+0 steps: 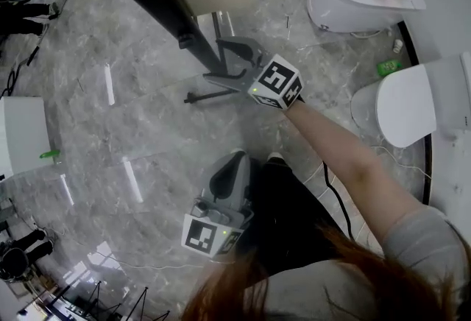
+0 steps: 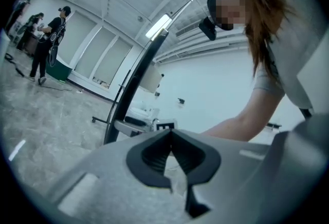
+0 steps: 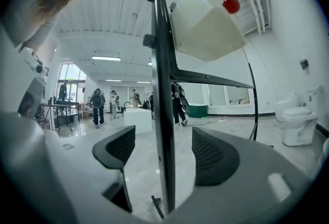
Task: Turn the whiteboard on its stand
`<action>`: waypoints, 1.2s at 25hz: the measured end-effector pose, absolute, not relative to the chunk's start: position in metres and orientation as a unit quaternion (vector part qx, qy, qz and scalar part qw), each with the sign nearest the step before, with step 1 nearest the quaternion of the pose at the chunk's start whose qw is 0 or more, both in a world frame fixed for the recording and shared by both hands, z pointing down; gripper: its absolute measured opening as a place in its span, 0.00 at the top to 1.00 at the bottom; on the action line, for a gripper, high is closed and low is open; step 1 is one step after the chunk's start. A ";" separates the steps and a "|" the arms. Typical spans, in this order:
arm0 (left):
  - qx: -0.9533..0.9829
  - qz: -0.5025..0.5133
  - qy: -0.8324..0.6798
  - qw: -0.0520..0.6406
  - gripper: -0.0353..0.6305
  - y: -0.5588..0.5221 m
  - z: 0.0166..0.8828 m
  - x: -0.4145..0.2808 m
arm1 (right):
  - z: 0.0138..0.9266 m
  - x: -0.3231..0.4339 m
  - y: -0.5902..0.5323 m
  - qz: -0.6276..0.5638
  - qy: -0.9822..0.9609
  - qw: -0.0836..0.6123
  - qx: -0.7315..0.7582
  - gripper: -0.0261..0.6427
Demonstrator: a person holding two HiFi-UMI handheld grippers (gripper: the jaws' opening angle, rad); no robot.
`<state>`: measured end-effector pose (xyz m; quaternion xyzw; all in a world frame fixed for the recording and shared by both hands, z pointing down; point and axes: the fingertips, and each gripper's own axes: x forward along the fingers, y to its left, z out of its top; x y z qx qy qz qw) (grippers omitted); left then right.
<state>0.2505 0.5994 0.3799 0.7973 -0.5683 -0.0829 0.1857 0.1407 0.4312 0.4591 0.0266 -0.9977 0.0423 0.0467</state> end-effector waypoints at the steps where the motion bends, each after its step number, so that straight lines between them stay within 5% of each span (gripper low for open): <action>1: 0.797 -0.082 -0.571 0.181 0.94 0.602 0.379 0.250 | 0.459 0.153 0.437 0.037 -0.998 0.047 0.025 0.46; 7: 0.789 -0.073 -0.590 0.152 0.94 0.611 0.360 0.242 | 0.364 0.212 0.494 -0.022 -0.997 -0.067 0.011 0.48; 9: 0.787 -0.075 -0.597 0.137 0.94 0.612 0.341 0.240 | 0.314 0.231 0.521 -0.009 -0.993 -0.119 0.017 0.62; 12: 0.794 -0.083 -0.595 0.090 0.94 0.606 0.302 0.244 | 0.259 0.258 0.553 -0.002 -0.987 -0.158 0.028 0.95; 17: 0.803 -0.098 -0.587 0.037 0.94 0.617 0.247 0.255 | 0.195 0.286 0.584 -0.013 -0.979 -0.195 0.053 0.96; 30: 0.855 -0.106 -0.507 0.032 0.94 0.689 0.220 0.271 | 0.140 0.301 0.670 -0.054 -0.968 -0.218 0.115 0.95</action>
